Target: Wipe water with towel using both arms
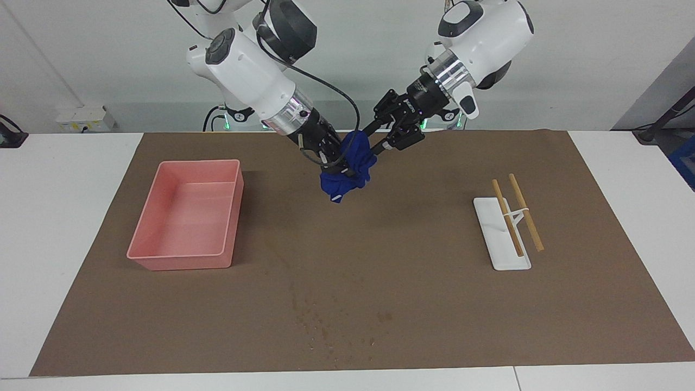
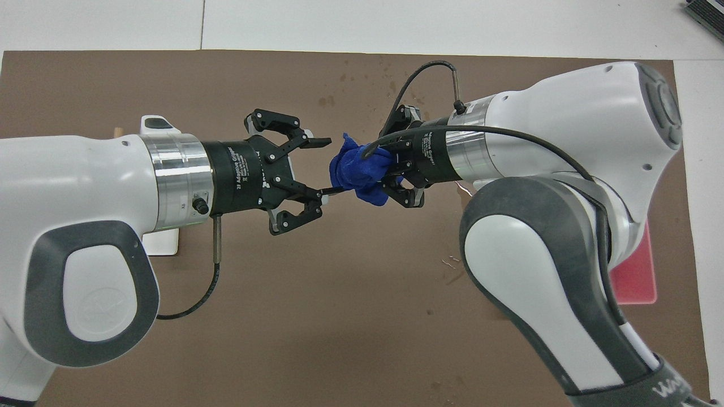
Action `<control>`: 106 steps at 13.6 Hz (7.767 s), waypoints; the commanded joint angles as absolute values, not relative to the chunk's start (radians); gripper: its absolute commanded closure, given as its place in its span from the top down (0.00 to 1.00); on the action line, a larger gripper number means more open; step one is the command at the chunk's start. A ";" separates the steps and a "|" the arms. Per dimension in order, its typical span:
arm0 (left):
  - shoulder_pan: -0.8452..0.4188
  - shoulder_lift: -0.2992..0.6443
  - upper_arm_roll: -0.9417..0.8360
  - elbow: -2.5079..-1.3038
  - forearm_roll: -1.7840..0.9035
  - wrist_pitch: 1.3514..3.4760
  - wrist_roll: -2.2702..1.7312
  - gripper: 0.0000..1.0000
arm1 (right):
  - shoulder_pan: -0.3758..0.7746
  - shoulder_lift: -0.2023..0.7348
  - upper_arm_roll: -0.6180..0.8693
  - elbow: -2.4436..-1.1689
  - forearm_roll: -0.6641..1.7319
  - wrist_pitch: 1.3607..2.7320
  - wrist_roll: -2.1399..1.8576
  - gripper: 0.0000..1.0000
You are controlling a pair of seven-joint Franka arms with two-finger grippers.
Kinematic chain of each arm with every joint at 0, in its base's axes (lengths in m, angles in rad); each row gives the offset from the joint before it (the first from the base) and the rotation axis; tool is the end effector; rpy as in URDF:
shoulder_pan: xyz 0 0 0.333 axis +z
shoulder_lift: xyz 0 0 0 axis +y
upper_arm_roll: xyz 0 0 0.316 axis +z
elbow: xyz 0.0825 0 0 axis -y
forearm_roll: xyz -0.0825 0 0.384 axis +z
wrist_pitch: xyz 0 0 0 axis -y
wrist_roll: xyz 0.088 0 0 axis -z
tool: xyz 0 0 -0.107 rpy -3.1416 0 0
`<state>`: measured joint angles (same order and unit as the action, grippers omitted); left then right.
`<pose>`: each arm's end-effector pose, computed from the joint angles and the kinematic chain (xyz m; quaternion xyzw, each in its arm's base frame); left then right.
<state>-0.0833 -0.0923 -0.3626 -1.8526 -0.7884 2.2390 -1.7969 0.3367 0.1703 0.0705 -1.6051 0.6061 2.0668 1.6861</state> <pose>0.5075 -0.2750 0.6138 0.6061 0.6879 -0.2056 0.3424 0.5813 0.2794 0.5657 -0.6945 0.6457 0.1783 0.2628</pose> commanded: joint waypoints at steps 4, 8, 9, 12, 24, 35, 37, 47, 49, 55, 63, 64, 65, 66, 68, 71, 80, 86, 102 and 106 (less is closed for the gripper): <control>0.075 -0.100 -0.362 -1.845 -0.514 2.215 -1.530 1.00 | 0.316 0.212 0.077 -1.614 0.549 2.235 1.510 0.00; 0.149 -0.094 -0.357 -1.807 -0.378 2.102 -1.202 1.00 | 0.281 0.288 0.075 -1.603 0.489 2.322 1.252 0.00; 0.150 -0.095 -0.357 -1.807 -0.333 2.099 -1.101 1.00 | 0.275 0.302 0.075 -1.603 0.468 2.333 1.211 0.00; 0.129 -0.078 -0.318 -1.784 -0.194 2.033 -0.843 1.00 | 0.244 0.357 0.075 -1.608 0.352 2.371 1.102 0.00; -0.006 -0.014 -0.084 -1.551 -0.015 1.505 0.009 1.00 | 0.259 0.532 0.072 -1.728 -0.008 2.531 1.017 0.00; 0.031 -0.058 -0.092 -1.600 -0.055 1.494 0.005 1.00 | 0.235 0.299 0.077 -2.068 -0.163 2.241 1.097 0.00; 0.031 -0.058 -0.092 -1.600 -0.055 1.496 0.005 1.00 | 0.239 0.261 0.078 -2.104 -0.153 2.162 1.124 0.00; 0.029 -0.060 -0.094 -1.606 -0.055 1.500 0.006 1.00 | 0.262 0.069 0.084 -2.077 0.026 1.815 1.114 0.00; 0.028 -0.060 -0.094 -1.606 -0.055 1.499 0.002 1.00 | 0.253 0.032 0.084 -2.024 0.028 1.769 1.108 0.00; 0.028 -0.060 -0.092 -1.606 -0.055 1.496 0.005 1.00 | 0.140 -0.071 0.058 -1.980 0.025 1.750 0.861 0.00; 0.029 -0.060 -0.092 -1.606 -0.055 1.496 0.005 1.00 | -0.092 -0.069 0.058 -2.115 0.026 1.972 0.375 0.00; 0.029 -0.060 -0.092 -1.606 -0.055 1.496 0.005 1.00 | -0.097 -0.052 0.060 -2.128 0.026 2.008 0.356 0.00; 0.029 -0.060 -0.092 -1.606 -0.055 1.496 0.005 1.00 | -0.095 -0.034 0.060 -2.132 0.026 2.028 0.333 0.00; 0.029 -0.060 -0.092 -1.606 -0.055 1.496 0.005 1.00 | -0.088 -0.014 0.060 -2.137 0.028 2.045 0.306 0.00; 0.029 -0.060 -0.092 -1.606 -0.055 1.496 0.005 1.00 | -0.081 0.003 0.061 -2.175 0.029 2.121 0.281 0.00; 0.029 -0.060 -0.092 -1.606 -0.055 1.496 0.005 1.00 | -0.045 0.002 0.061 -2.204 0.029 2.152 0.253 0.38; 0.028 -0.060 -0.092 -1.606 -0.055 1.496 0.005 1.00 | -0.043 -0.023 0.063 -1.886 -0.008 1.795 0.155 1.00; 0.029 -0.060 -0.092 -1.606 -0.055 1.496 0.005 1.00 | -0.060 -0.015 0.060 -1.596 -0.037 1.614 0.147 1.00; 0.029 -0.060 -0.092 -1.606 -0.055 1.496 0.005 1.00 | -0.066 -0.064 0.061 -1.617 -0.009 1.488 0.141 1.00; 0.029 -0.060 -0.092 -1.606 -0.055 1.496 0.005 1.00 | -0.067 -0.064 0.061 -1.617 -0.008 1.489 0.141 1.00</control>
